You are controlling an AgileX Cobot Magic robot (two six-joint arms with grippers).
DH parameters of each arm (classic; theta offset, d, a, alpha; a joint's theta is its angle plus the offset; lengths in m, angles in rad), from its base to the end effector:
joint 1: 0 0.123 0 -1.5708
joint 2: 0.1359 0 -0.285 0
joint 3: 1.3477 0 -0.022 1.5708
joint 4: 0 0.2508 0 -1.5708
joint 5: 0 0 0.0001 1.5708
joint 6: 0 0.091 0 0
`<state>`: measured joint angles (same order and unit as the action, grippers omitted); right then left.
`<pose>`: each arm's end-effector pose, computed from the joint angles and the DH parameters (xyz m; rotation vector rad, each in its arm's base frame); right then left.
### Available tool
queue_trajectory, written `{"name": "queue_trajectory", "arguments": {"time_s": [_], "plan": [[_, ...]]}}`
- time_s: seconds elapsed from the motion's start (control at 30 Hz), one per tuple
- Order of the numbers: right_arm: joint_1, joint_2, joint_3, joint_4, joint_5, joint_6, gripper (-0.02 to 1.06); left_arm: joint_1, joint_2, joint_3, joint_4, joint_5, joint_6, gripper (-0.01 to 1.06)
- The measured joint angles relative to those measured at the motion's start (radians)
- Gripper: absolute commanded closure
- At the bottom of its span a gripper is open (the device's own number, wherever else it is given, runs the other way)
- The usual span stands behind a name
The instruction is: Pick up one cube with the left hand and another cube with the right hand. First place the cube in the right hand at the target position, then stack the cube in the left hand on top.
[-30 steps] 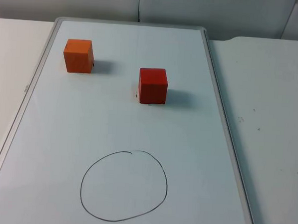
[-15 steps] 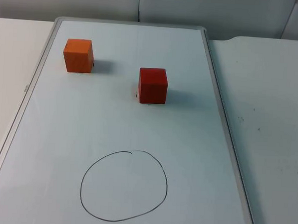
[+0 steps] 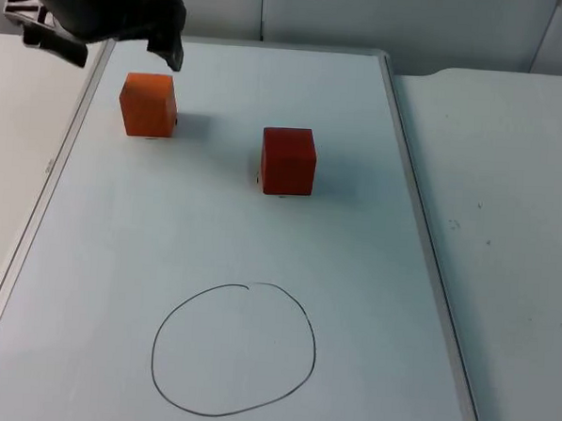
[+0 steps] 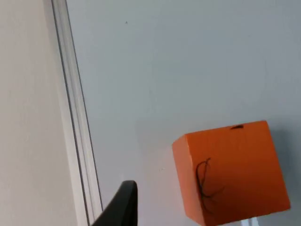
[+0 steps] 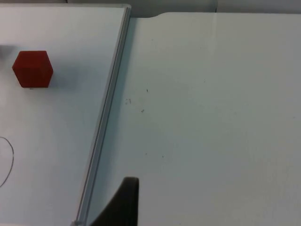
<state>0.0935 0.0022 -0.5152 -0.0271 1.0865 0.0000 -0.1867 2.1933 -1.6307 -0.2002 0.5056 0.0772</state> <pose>-0.0071 -0.0029 0.2794 -0.0942 2.0547 0.0255 0.4700 -0.0977 0.1598 0.1505 2.5488 -0.2339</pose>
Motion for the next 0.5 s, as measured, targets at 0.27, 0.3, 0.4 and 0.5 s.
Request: {"name": "queue_trajectory", "arguments": {"time_s": [0.27, 0.3, 0.4, 0.5], "plan": [[0.000, 0.000, 0.000, 0.000, 0.000, 0.000, -0.01, 0.000, 0.078, -0.011, -0.002, -0.038, -0.002, 0.00], [0.000, 0.000, 0.000, 0.000, 0.000, 0.000, -0.01, 0.000, 0.078, -0.011, -0.002, -0.038, -0.002, 0.00], [0.000, 0.000, 0.000, 0.000, 0.000, 0.007, -0.01, 0.000, 0.103, -0.038, -0.004, -0.045, -0.002, 0.00], [0.000, 0.000, 0.000, 0.000, 0.000, 0.007, -0.01, 0.000, 0.119, -0.056, -0.004, -0.051, -0.002, 0.00]]}}
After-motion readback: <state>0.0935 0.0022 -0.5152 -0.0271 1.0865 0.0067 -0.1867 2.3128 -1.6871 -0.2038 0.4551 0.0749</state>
